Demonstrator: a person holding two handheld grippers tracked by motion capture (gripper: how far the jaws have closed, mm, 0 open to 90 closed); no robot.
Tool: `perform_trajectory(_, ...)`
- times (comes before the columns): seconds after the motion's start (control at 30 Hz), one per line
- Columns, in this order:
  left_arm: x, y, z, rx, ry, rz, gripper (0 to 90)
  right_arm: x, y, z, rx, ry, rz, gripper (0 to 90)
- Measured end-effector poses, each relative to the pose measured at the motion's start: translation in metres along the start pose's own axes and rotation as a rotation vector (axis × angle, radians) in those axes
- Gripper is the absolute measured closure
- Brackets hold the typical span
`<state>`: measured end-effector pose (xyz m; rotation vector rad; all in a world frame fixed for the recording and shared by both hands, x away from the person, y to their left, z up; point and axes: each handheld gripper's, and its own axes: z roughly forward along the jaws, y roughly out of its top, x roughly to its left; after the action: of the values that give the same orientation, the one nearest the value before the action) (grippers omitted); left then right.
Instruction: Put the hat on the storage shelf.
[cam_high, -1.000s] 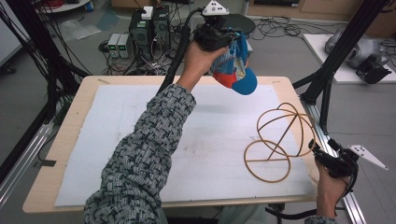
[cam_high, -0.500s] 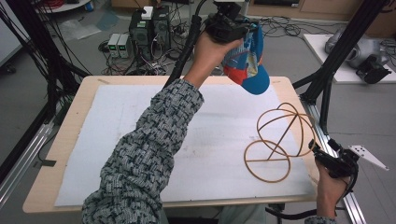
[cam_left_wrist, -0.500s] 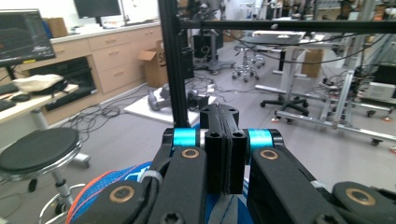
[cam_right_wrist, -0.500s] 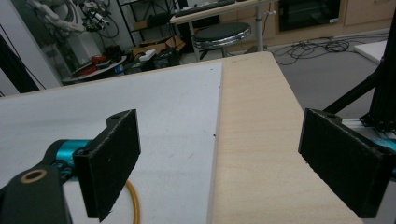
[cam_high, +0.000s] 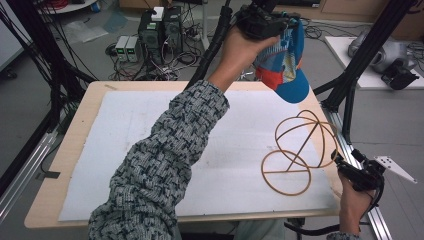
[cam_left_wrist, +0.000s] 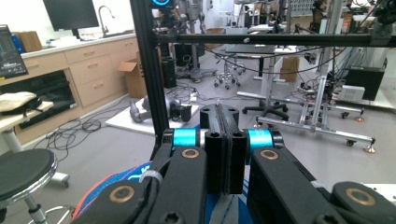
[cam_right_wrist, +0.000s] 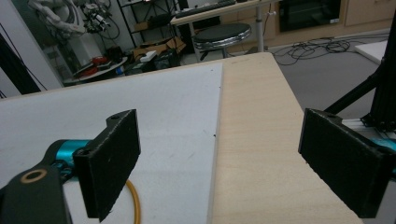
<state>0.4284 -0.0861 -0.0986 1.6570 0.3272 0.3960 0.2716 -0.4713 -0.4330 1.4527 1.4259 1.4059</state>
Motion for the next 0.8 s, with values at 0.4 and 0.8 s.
perform_trajectory(0.4,-0.027,0.013,0.012,-0.018,-0.081,0.028,89.2,-0.001,-0.001,-0.005,0.005,-0.005,0.020,11.9)
perform_trajectory(0.8,-0.045,0.018,0.019,-0.026,-0.150,0.031,89.2,-0.003,-0.001,-0.006,-0.004,-0.003,0.011,11.9)
